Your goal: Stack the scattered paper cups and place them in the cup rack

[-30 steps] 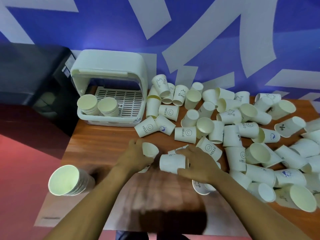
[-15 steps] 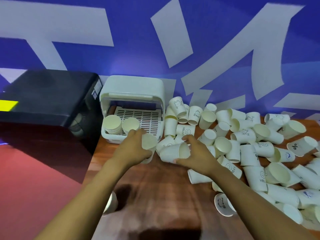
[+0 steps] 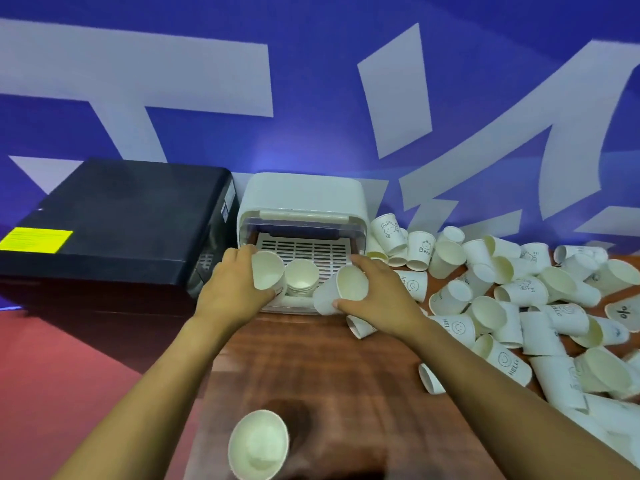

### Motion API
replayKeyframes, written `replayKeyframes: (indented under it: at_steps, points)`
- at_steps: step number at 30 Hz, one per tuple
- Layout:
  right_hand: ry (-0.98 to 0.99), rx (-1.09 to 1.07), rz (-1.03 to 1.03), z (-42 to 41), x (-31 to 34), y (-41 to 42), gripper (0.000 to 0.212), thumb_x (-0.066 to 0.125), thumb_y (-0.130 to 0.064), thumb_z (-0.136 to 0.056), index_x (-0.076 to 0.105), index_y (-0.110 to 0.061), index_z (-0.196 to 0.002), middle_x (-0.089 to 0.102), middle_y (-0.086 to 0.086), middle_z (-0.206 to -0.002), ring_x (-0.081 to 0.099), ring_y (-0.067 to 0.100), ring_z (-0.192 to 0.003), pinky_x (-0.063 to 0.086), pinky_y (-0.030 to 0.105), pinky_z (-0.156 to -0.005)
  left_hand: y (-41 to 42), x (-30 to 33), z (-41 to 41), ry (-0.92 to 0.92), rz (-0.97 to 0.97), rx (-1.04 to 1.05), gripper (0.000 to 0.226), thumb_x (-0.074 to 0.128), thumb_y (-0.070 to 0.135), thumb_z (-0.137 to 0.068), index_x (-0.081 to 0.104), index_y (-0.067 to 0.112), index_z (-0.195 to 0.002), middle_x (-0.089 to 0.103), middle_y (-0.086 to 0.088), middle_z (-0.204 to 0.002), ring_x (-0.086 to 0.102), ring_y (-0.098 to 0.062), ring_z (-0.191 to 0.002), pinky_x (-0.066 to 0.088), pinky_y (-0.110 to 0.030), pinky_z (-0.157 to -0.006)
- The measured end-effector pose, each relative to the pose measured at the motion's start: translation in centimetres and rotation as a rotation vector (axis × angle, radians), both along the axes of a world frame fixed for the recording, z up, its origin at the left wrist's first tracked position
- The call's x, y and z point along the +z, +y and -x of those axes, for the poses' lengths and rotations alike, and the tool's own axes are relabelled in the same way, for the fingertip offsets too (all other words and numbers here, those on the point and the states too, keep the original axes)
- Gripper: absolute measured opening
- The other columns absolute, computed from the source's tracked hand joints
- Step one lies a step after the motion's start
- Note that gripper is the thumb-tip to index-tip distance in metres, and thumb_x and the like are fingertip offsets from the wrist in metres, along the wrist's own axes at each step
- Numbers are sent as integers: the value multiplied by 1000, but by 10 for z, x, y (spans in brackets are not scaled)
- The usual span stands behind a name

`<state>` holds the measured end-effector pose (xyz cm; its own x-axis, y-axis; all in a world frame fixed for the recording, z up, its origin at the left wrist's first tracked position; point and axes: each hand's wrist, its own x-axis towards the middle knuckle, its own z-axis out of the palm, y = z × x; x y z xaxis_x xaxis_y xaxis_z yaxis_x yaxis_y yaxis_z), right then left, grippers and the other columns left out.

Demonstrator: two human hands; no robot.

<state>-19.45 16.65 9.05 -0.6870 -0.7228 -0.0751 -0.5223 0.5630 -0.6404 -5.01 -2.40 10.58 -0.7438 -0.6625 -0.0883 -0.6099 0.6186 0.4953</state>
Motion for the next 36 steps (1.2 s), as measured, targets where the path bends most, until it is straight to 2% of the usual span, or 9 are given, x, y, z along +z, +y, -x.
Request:
replayKeyframes:
  at_steps: [6,12,18,22,27,33,36]
  points:
    - [91,31,29,-8,0,-43,80,78,-39,-71,40,-23,-139,40,-5,-138,39,11,-127,27,14,-96,-28,-1,2,47,8,-5,72,69,31,-79,32,26,-141,36,-3,-137,47,-29,-118,45,-41,-85]
    - [52,17,87,0,-9,-65,82,80,-35,-71,37,-29,-141,35,-4,-134,40,11,-123,25,13,-98,-39,-11,13,79,-5,-2,72,69,28,-81,32,26,-143,36,-1,-139,49,-26,-117,49,-41,-86]
    - [4,39,71,13,-24,-83,88,80,-32,-71,33,-23,-144,35,-1,-137,37,12,-127,26,15,-100,-44,-32,27,62,-11,-3,71,68,38,-81,33,26,-142,36,1,-139,47,-26,-120,48,-44,-87]
    - [-5,47,23,17,-36,-94,86,78,-33,-73,32,-21,-145,35,-1,-142,37,15,-130,27,21,-103,-48,-46,34,7,-3,-11,72,67,38,-83,33,21,-144,36,-1,-142,46,-26,-123,47,-45,-92]
    - [20,72,-26,20,-49,-101,85,75,-38,-74,28,-31,-145,37,-6,-146,36,15,-133,33,31,-106,-54,-60,43,-90,-9,-49,75,66,29,-82,29,18,-146,31,-3,-146,41,-26,-128,45,-42,-96]
    - [15,93,-153,21,-67,-103,84,71,-47,-76,25,-34,-145,36,-8,-148,36,19,-133,35,37,-105,-57,-77,46,-144,-60,-55,79,65,34,-83,23,17,-148,29,-2,-149,38,-26,-131,42,-46,-100]
    - [-18,101,-148,24,-74,-101,81,69,-48,-77,27,-32,-145,37,-8,-149,40,19,-132,38,39,-105,-60,-86,48,-202,-73,-63,86,66,39,-81,18,18,-149,27,-3,-151,33,-27,-134,40,-47,-103]
